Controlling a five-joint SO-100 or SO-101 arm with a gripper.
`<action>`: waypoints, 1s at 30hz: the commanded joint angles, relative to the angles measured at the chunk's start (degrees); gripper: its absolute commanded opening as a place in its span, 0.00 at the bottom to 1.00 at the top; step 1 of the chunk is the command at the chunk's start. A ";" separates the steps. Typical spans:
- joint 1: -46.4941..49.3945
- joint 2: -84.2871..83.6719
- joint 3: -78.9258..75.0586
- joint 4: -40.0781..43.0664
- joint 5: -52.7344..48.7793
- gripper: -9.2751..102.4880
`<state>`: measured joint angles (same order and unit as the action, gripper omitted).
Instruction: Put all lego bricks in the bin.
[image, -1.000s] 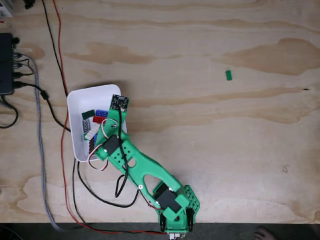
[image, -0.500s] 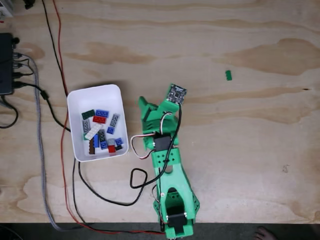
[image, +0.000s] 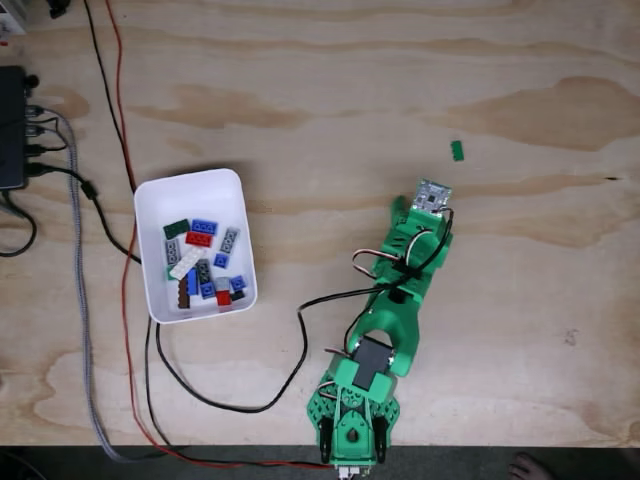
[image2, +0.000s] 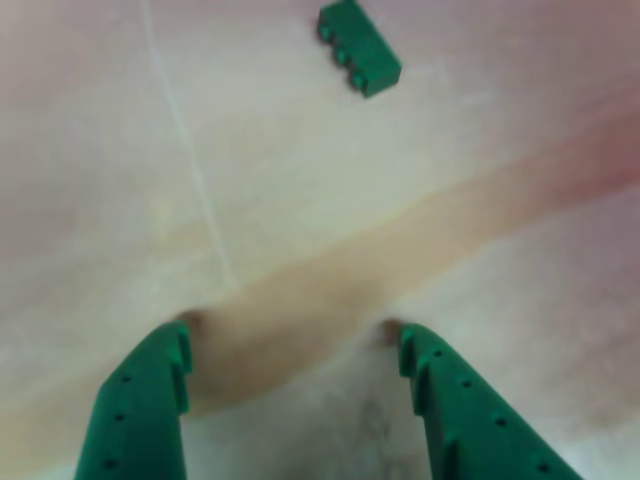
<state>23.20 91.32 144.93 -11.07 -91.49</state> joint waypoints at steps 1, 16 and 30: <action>3.25 -8.61 -9.05 -9.58 -1.76 0.29; 4.57 -22.76 -17.05 -22.41 -8.96 0.26; -0.09 -24.26 -21.36 -23.73 -7.12 0.23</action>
<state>22.85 67.50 127.71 -33.93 -99.05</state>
